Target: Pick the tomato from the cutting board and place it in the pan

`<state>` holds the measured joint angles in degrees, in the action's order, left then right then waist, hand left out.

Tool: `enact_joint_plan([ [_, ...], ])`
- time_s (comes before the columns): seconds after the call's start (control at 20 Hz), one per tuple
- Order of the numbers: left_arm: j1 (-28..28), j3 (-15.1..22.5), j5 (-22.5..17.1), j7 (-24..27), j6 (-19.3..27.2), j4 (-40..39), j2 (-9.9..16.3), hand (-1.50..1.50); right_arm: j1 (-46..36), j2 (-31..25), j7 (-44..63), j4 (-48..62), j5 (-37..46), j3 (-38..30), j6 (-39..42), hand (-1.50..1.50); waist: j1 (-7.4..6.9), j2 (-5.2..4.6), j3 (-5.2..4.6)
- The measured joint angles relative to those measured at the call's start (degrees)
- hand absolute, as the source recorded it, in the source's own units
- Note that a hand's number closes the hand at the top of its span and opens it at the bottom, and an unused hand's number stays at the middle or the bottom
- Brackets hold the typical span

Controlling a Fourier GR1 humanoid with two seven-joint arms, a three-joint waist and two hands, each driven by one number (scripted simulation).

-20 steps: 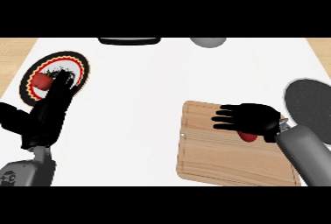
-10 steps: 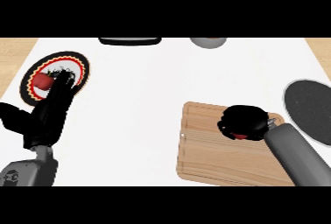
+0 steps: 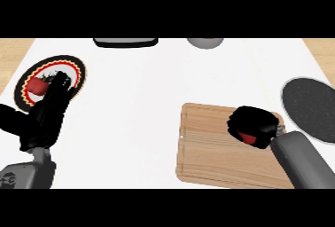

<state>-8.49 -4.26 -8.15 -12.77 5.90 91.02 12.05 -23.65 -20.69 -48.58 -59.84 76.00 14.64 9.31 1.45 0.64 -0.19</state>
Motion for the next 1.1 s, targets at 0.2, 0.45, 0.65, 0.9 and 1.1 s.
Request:
enact_joint_plan([
  [0.2, 1.52, -1.37, -0.23, -0.25, 0.41, 0.29, 0.67, 0.0, 5.1, 1.98, 13.49, -1.54, -3.54, -8.68, 1.42, 1.5, 2.61, 0.8, -0.1],
  [0.45, 2.98, -1.82, -0.15, -0.23, 0.8, 0.72, 0.6, 0.0, 10.19, 3.69, 25.55, -14.78, -4.98, -14.57, -1.08, 1.5, 3.94, 1.22, -0.09],
  [0.65, 3.08, -2.55, -0.75, -0.18, 0.06, 0.59, 1.3, 0.0, 12.96, 5.08, 32.09, -29.88, -5.68, -16.61, -1.13, 1.5, 3.96, 1.21, -0.1],
  [0.9, 3.0, -1.98, -0.55, 0.24, -0.03, 0.81, 0.67, 0.0, 18.92, 5.78, 39.67, -51.43, -7.43, -18.32, 6.35, 1.5, 2.83, 0.72, -0.04],
  [1.1, 1.21, -0.91, -0.31, -0.56, -0.43, 0.94, 0.18, 0.0, 20.37, 6.66, 45.8, -62.67, -10.51, -22.07, 13.7, 1.5, 0.86, 0.05, 0.07],
])
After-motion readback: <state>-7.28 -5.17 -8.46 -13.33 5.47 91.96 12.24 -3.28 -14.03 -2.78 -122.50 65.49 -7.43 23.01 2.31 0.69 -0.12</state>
